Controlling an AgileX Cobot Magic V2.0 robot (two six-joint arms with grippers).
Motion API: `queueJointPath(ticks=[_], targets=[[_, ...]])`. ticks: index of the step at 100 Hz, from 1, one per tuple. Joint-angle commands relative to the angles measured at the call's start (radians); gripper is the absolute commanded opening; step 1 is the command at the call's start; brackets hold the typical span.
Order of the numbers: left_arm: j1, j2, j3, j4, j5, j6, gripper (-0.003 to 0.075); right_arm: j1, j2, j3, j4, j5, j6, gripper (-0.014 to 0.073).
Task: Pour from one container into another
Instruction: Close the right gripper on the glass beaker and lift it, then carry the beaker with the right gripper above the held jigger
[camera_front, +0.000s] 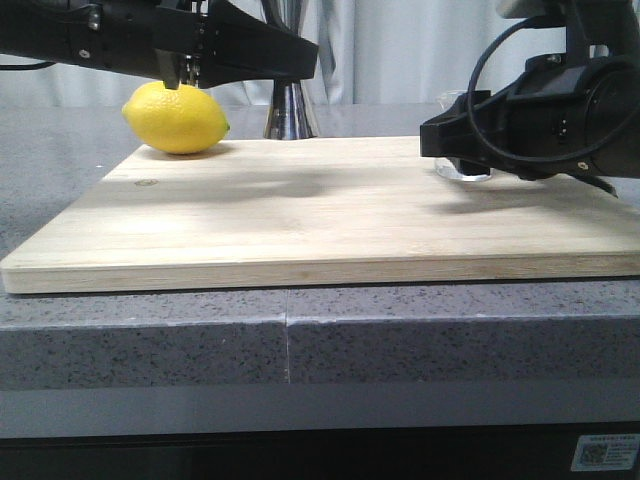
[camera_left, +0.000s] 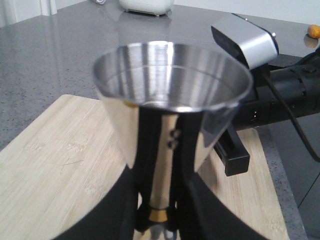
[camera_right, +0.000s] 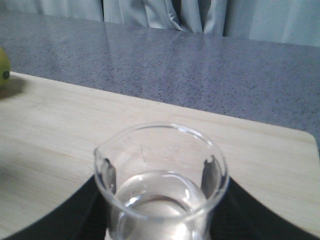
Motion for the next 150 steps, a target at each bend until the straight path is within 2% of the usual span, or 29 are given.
queueJointPath(ticks=[1,30,38,55,87,111,150], targets=[[-0.008,-0.055,-0.03,-0.062,0.109,-0.002,-0.0019,-0.003,-0.042,-0.025,-0.013,-0.08,-0.005,0.0216],[-0.008,-0.055,-0.03,-0.046,0.109,-0.002,-0.0019,-0.003,-0.121,-0.025,-0.066,-0.026,-0.005,0.0216],[-0.008,-0.055,-0.03,-0.046,0.109,-0.002,-0.0019,-0.003,-0.154,-0.045,-0.075,0.027,-0.005,0.0216],[-0.008,-0.055,-0.03,-0.046,0.109,-0.002,-0.0019,-0.003,-0.212,-0.126,-0.142,0.187,-0.005,0.0216],[-0.008,-0.055,-0.03,-0.046,0.109,-0.002,-0.0019,-0.001,-0.271,-0.309,-0.246,0.378,-0.005,0.0216],[-0.008,-0.055,-0.03,-0.046,0.109,-0.002,-0.0019,0.003,-0.272,-0.412,-0.264,0.469,-0.005,0.0216],[-0.008,-0.055,-0.03,-0.046,0.109,-0.002,-0.0019,0.109,-0.272,-0.487,-0.353,0.563,-0.005,0.0216]])
